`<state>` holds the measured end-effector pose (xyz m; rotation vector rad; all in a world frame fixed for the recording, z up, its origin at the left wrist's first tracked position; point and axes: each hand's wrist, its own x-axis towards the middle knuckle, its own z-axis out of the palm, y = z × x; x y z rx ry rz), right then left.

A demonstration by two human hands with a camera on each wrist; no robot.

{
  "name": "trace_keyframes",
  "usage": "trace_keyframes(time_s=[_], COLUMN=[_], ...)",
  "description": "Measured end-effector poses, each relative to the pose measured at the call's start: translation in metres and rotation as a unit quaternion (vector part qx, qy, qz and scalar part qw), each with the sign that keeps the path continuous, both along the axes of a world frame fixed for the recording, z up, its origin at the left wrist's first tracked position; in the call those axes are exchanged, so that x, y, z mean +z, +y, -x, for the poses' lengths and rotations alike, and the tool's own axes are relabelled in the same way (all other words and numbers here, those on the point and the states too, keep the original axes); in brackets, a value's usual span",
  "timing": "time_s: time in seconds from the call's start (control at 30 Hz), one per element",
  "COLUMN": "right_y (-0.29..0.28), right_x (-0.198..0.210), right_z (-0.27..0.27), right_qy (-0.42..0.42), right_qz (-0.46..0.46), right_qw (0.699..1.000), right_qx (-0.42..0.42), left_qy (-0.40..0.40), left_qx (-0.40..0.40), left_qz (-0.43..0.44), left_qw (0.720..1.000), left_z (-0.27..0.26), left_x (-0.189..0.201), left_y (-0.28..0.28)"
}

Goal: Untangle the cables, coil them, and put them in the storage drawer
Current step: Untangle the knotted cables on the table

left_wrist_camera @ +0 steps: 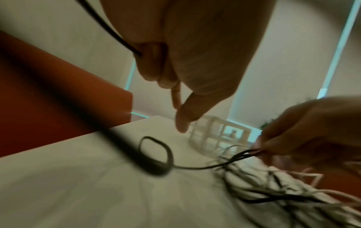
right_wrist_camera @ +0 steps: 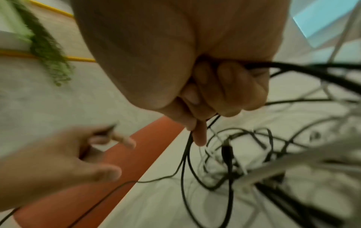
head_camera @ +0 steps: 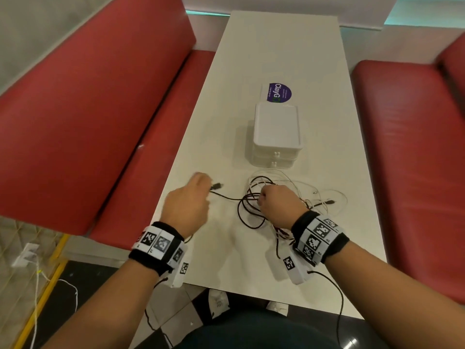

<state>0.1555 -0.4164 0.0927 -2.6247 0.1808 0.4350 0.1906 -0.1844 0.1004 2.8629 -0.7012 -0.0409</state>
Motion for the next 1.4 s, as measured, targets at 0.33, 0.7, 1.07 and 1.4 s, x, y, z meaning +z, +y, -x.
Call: trace_keyframes(time_s=[0.33, 0.7, 1.07, 1.4], right_y=[-0.012, -0.005, -0.008, -0.010], right_x=[0.008, 0.009, -0.002, -0.028], right_z=[0.018, 0.027, 0.013, 0.031], right_qy=[-0.002, -0.041, -0.053, -0.048], right_qz=[-0.375, -0.086, 0.133, -0.062], right_qw=[0.926, 0.991, 0.990, 0.997], right_qx=[-0.035, 0.091, -0.012, 0.008], left_qy=[0.189, -0.012, -0.028, -0.034], left_qx=[-0.012, 0.022, 0.077, 0.100], left_qz=[0.292, 0.016, 0.037, 0.104], left_qw=[0.938, 1.000, 0.996, 0.989], left_z=[0.001, -0.004, -0.006, -0.025], left_x=[0.022, -0.009, -0.007, 0.003], left_y=[-0.032, 0.002, 0.027, 0.057])
